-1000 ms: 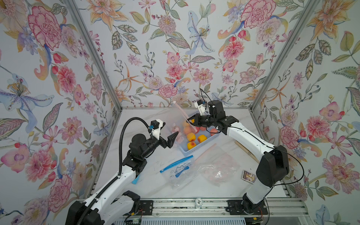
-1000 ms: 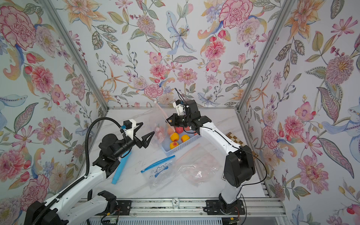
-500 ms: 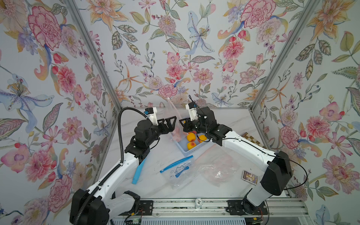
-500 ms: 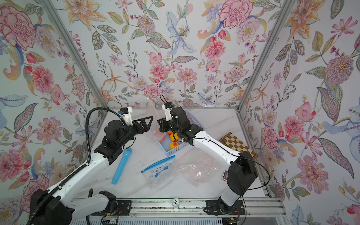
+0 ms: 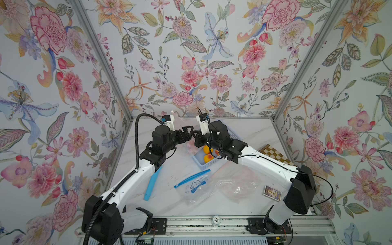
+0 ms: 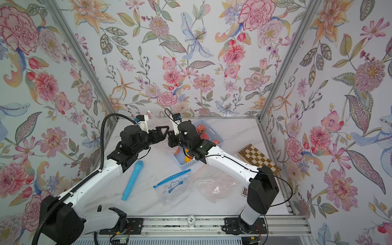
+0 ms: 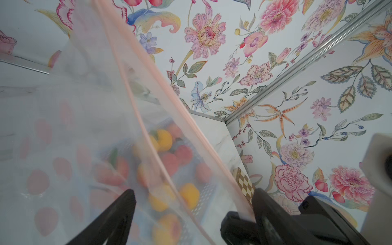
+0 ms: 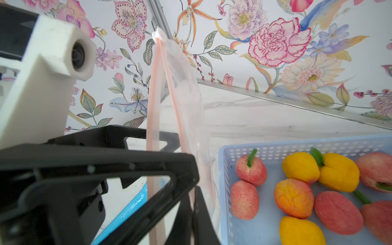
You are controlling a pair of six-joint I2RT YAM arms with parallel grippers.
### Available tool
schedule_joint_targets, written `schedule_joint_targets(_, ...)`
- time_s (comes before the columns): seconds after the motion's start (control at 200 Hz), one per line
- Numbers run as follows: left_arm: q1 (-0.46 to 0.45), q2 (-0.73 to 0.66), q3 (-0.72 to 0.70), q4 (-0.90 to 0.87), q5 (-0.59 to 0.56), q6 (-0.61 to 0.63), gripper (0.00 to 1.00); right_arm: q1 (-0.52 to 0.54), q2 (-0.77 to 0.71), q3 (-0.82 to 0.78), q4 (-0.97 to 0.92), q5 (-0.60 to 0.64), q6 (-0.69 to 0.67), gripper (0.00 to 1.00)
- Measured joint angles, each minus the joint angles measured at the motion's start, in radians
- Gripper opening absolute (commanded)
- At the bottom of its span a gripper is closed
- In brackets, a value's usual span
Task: Place the peach in a zip-top bag and seal the zipper
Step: Open the zipper of the food storage bag at the center of the board.
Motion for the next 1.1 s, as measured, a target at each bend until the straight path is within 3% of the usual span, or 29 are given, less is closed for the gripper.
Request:
schedule_joint_targets(0.455, 0.000, -0.062, -0.101, 0.046, -0.007, -0.006, 0.87, 0.000, 0.013, 0.024, 0.015, 0.022, 0.016, 0.00)
schedule_joint_targets(0.591, 0.000, -0.063, -0.106, 0.053, -0.006, -0.013, 0.83, 0.000, 0.013, 0.024, 0.021, 0.020, 0.021, 0.00)
schedule_joint_targets(0.771, 0.000, -0.052, -0.106, 0.069, -0.003, -0.031, 0.65, 0.006, 0.013, 0.024, 0.023, 0.023, 0.021, 0.00)
schedule_joint_targets(0.961, 0.003, -0.036, -0.105, 0.053, -0.004, -0.024, 0.22, 0.020, 0.013, 0.024, 0.015, 0.088, 0.022, 0.00)
schedule_joint_targets(1.101, 0.011, -0.037, -0.074, -0.041, -0.042, 0.009, 0.06, 0.013, 0.013, 0.024, -0.029, 0.162, 0.055, 0.00)
